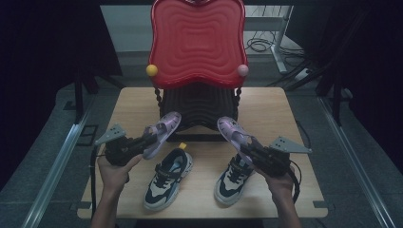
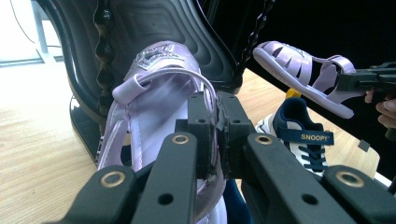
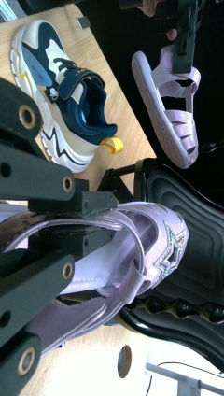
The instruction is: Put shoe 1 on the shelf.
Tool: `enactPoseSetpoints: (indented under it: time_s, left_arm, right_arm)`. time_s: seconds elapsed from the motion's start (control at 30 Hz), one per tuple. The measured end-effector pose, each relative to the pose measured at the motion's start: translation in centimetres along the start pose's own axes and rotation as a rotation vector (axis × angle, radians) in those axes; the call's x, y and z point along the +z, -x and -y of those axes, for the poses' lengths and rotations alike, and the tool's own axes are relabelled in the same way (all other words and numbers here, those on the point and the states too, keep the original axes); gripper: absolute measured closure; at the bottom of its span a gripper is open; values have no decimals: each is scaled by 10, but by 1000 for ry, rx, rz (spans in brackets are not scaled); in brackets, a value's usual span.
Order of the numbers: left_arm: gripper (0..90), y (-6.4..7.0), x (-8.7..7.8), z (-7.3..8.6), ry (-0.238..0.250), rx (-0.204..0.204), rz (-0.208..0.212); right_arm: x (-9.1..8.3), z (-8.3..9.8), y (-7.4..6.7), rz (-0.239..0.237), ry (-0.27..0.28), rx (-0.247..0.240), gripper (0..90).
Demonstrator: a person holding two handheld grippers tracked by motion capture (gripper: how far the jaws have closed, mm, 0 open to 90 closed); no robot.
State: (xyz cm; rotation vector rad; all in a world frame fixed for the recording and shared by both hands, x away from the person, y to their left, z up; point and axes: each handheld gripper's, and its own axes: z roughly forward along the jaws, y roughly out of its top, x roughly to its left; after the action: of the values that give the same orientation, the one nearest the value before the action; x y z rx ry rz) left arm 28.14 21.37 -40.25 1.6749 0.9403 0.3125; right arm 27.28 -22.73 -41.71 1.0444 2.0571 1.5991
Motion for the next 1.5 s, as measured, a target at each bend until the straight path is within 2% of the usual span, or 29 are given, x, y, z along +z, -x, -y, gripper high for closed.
enactPoseSetpoints:
  time_s: [0.7,1.07,1.23,1.5]
  left_arm:
    - [855,0,22,-7,-4,1,11]
    - [855,2,30,-10,-2,3,16]
    - [855,1,35,-11,3,-9,25]
    - [855,2,41,-16,7,0,16]
  right_arm:
    - [21,-7,-2,-7,12,36,849]
    - [29,-15,-3,-9,22,31,849]
    - [34,-16,-2,-8,21,41,850]
    - [38,-18,-2,-7,24,51,849]
